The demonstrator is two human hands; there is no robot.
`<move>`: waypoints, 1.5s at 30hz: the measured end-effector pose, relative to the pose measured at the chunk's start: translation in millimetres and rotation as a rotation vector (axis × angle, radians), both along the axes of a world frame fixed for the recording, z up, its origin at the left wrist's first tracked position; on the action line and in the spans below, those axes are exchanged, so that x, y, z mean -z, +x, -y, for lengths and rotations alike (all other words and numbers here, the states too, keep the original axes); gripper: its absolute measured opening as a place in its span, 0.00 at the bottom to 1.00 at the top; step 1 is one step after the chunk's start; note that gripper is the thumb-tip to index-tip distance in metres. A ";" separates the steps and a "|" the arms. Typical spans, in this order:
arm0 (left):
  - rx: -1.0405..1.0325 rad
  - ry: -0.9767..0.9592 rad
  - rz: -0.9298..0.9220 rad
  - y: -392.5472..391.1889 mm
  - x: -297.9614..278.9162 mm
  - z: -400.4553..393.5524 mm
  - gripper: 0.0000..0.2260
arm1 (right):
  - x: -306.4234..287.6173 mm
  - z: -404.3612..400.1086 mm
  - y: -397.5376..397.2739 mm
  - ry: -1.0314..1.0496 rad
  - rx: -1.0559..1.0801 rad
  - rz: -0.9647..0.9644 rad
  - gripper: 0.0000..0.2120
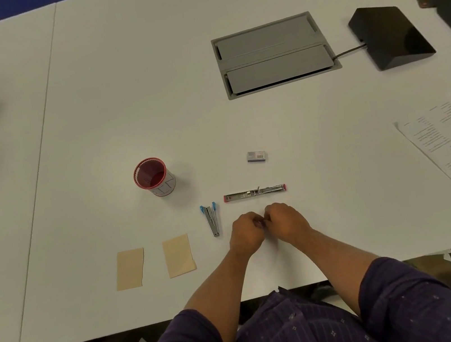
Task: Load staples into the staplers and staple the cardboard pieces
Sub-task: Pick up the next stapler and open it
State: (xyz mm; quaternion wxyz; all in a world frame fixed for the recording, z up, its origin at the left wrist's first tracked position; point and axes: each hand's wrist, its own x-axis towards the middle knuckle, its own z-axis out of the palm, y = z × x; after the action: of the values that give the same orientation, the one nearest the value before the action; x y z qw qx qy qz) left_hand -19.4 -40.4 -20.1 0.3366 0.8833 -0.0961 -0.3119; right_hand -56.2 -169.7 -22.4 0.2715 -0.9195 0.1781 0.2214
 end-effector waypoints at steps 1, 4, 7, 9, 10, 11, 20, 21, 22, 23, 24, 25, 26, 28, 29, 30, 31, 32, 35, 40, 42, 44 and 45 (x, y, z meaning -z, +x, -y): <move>-0.017 -0.001 -0.015 0.8 -0.3 -0.3 0.13 | 0.4 0.4 -0.7 0.027 0.012 0.005 0.08; -0.069 -0.011 -0.095 4.6 0.1 -1.4 0.12 | 1.1 0.4 -2.9 0.116 0.034 0.019 0.07; -0.175 -0.069 -0.233 8.7 -3.3 -3.0 0.10 | -0.6 1.0 -4.6 0.206 0.051 0.056 0.07; -0.302 -0.179 -0.348 12.1 -8.6 -5.9 0.09 | -2.8 2.4 -4.0 0.276 0.072 0.112 0.07; -0.369 -0.242 -0.398 14.4 -11.9 -7.6 0.09 | -4.8 3.2 -2.6 0.307 0.088 0.147 0.06; -0.432 -0.297 -0.440 17.4 -15.3 -9.5 0.09 | -7.1 3.9 -0.4 0.332 0.103 0.182 0.05; -0.588 -0.579 -0.501 48.5 -36.3 -20.5 0.08 | -29.7 -0.3 32.1 0.486 0.202 0.413 0.06; -0.599 -0.604 -0.501 52.4 -38.6 -21.4 0.08 | -33.0 -1.0 36.7 0.499 0.225 0.433 0.05; -0.610 -0.633 -0.503 56.5 -40.7 -22.1 0.08 | -35.9 -1.6 41.5 0.521 0.250 0.451 0.04; -0.620 -0.664 -0.505 60.3 -42.8 -22.9 0.09 | -38.5 -2.1 46.3 0.549 0.278 0.464 0.03; -0.632 -0.696 -0.506 64.0 -44.9 -23.5 0.09 | -40.9 -2.5 51.0 0.575 0.305 0.474 0.03; -0.644 -0.729 -0.507 67.8 -47.0 -24.2 0.10 | -43.0 -2.8 55.9 0.596 0.325 0.483 0.03; -0.655 -0.758 -0.506 71.8 -48.9 -25.1 0.09 | -45.0 -3.1 60.8 0.617 0.338 0.488 0.03; -0.668 -0.790 -0.496 79.9 -52.3 -27.5 0.08 | -49.4 -4.2 71.6 0.657 0.352 0.485 0.02; -0.676 -0.794 -0.486 84.3 -54.2 -29.1 0.07 | -51.8 -5.1 77.2 0.670 0.351 0.481 0.03; -0.685 -0.791 -0.473 88.9 -56.0 -30.8 0.06 | -54.1 -6.4 82.5 0.682 0.343 0.479 0.05; -0.692 -0.787 -0.456 93.6 -57.5 -32.7 0.04 | -56.2 -7.9 88.0 0.693 0.331 0.475 0.06; -0.698 -0.784 -0.440 98.6 -59.0 -34.6 0.03 | -57.9 -9.5 93.0 0.703 0.318 0.469 0.07; -0.720 -0.779 -0.395 113.2 -63.4 -41.1 0.04 | -60.3 -15.0 109.0 0.728 0.300 0.449 0.08; -0.709 -0.691 -0.248 132.0 -66.9 -54.3 0.07 | -63.9 -29.9 139.0 0.657 0.242 0.399 0.07; -0.709 -0.663 -0.182 137.9 -68.5 -60.7 0.07 | -67.6 -38.5 150.6 0.626 0.221 0.374 0.08; -0.728 -0.638 -0.117 143.0 -69.7 -68.3 0.07 | -71.6 -48.0 162.0 0.583 0.188 0.361 0.08; -0.739 -0.627 -0.088 145.0 -70.2 -72.7 0.07 | -73.1 -52.9 167.4 0.564 0.167 0.355 0.08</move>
State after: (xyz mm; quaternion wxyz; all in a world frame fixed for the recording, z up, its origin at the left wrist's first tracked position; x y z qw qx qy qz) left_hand 125.7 32.3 50.1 0.6786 0.7001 0.1491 -0.1646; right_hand 111.2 -116.9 50.7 0.5589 -0.8148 0.1344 0.0753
